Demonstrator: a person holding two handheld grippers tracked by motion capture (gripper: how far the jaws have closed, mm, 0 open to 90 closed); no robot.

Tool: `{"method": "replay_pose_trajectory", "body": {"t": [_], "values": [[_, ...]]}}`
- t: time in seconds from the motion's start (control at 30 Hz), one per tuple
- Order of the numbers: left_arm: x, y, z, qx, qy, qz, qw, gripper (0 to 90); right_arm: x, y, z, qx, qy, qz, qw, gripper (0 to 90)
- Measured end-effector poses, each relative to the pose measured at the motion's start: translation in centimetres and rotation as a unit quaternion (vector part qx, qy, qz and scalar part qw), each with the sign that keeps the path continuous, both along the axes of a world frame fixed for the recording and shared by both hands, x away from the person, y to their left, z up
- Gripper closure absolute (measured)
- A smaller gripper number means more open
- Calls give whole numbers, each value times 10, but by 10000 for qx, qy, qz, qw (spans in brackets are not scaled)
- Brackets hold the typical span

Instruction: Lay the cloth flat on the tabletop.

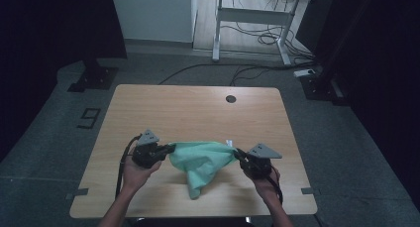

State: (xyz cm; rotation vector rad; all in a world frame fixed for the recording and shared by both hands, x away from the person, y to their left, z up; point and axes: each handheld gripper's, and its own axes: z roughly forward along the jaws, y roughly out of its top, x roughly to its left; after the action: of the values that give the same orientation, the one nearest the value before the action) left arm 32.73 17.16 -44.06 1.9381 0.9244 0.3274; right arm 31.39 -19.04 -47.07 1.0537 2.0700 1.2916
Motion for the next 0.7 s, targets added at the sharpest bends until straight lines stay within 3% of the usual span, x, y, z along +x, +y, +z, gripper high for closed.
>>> {"method": "replay_pose_trajectory", "body": {"t": [0.33, 0.7], "values": [[-34, 13, 44, -193, -495, -193, 9984, 880, -33, -2, 47, 318, -756, 261, 9963, 842], [-61, 19, 71, -388, -814, -416, 9951, 871, -68, -7, 76, 510, -1223, 496, 9899, 841]]}}
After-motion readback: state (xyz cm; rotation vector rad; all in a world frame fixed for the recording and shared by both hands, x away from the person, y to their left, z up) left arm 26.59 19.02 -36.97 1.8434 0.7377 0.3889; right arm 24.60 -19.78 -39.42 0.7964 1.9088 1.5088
